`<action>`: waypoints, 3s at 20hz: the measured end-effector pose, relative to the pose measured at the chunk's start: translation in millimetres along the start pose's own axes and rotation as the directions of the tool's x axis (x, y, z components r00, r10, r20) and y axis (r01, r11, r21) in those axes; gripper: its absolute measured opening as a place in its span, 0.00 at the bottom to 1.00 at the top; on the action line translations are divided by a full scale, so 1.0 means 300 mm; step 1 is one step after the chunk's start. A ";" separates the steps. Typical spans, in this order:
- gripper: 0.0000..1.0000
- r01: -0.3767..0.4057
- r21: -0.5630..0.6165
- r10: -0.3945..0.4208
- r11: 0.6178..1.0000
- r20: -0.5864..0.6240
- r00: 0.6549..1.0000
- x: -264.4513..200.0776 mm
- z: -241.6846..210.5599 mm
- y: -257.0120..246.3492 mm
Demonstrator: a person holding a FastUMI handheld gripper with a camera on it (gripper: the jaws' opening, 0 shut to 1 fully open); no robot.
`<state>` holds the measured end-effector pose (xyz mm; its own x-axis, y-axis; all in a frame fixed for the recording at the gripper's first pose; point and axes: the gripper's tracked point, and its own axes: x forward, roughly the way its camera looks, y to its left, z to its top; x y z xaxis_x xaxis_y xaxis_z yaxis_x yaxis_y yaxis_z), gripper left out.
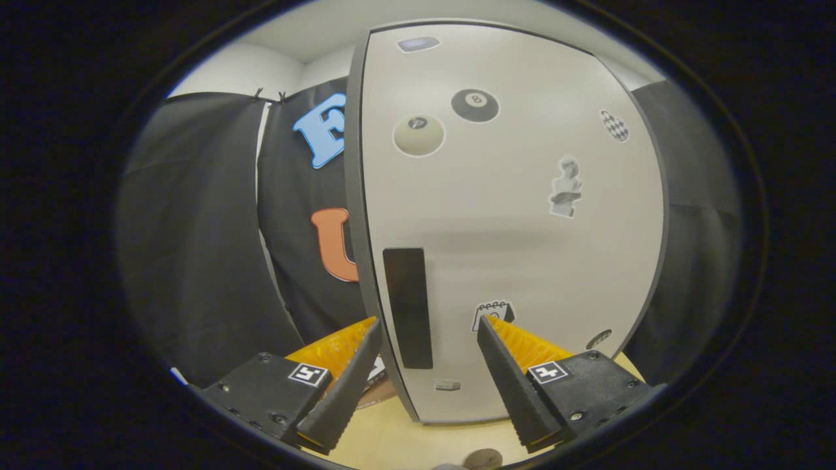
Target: Open the shoe cabinet door, grab the shoes and put them into the shoe cabinet, then close the shoe cabinet door.
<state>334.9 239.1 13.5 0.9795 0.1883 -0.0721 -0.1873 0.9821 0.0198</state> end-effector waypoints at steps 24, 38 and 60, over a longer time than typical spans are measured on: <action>0.31 -0.015 -0.050 0.014 0.999 -0.019 1.000 -0.067 -0.039 0.010; 0.29 0.010 -0.006 -0.010 1.000 0.007 1.000 -0.678 -0.132 -0.302; 0.06 0.298 0.037 -0.299 0.954 0.005 0.954 -1.028 -0.153 -0.988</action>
<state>84.9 -110.0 -15.8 0.9911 -0.1137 -0.0697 0.1163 0.9926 0.0338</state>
